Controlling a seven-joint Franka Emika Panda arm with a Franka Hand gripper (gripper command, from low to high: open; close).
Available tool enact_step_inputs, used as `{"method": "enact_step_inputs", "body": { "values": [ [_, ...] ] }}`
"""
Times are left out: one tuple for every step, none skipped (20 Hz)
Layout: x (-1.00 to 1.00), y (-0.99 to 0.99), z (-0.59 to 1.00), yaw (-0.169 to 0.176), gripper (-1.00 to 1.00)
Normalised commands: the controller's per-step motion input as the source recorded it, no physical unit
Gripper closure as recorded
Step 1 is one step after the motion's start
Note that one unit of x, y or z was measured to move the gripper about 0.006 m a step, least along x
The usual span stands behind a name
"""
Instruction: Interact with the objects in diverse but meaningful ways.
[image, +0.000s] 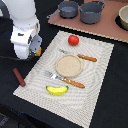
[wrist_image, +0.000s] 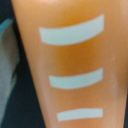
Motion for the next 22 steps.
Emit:
{"method": "enact_step_inputs", "body": {
  "values": [
    [-0.29, -0.11, 0.0, 0.047, 1.0],
    [-0.22, -0.14, 0.04, 0.047, 1.0],
    [-0.03, -0.13, 0.35, 0.024, 1.0],
    [0.0, -0.15, 1.0, 0.009, 1.0],
    [0.0, -0.18, 1.0, 0.0, 1.0],
    [0.19, -0.12, 1.0, 0.0, 1.0],
    [0.36, -0.04, 1.0, 0.0, 1.0],
    [0.46, -0.02, 1.0, 0.0, 1.0],
    [0.61, 0.0, 1.0, 0.0, 1.0],
    [0.79, 0.0, 1.0, -0.004, 1.0],
    [0.95, 0.0, 1.0, -0.01, 1.0],
    [0.99, 0.03, 1.0, -0.002, 1.0],
    [1.0, 0.04, 1.0, 0.0, 1.0],
    [1.0, 0.07, 1.0, 0.0, 1.0],
    [1.0, 0.08, 1.0, 0.0, 1.0],
    [1.0, 0.08, 1.0, 0.0, 1.0],
    [1.0, 0.07, 1.0, 0.0, 1.0],
    [1.0, 0.05, 0.97, 0.0, 1.0],
    [1.0, 0.0, 0.89, 0.0, 1.0],
    [1.0, 0.0, 0.8, 0.0, 1.0],
    [1.0, 0.0, 0.73, 0.0, 1.0],
    [1.0, 0.0, 0.69, 0.0, 1.0]
  ]
}}
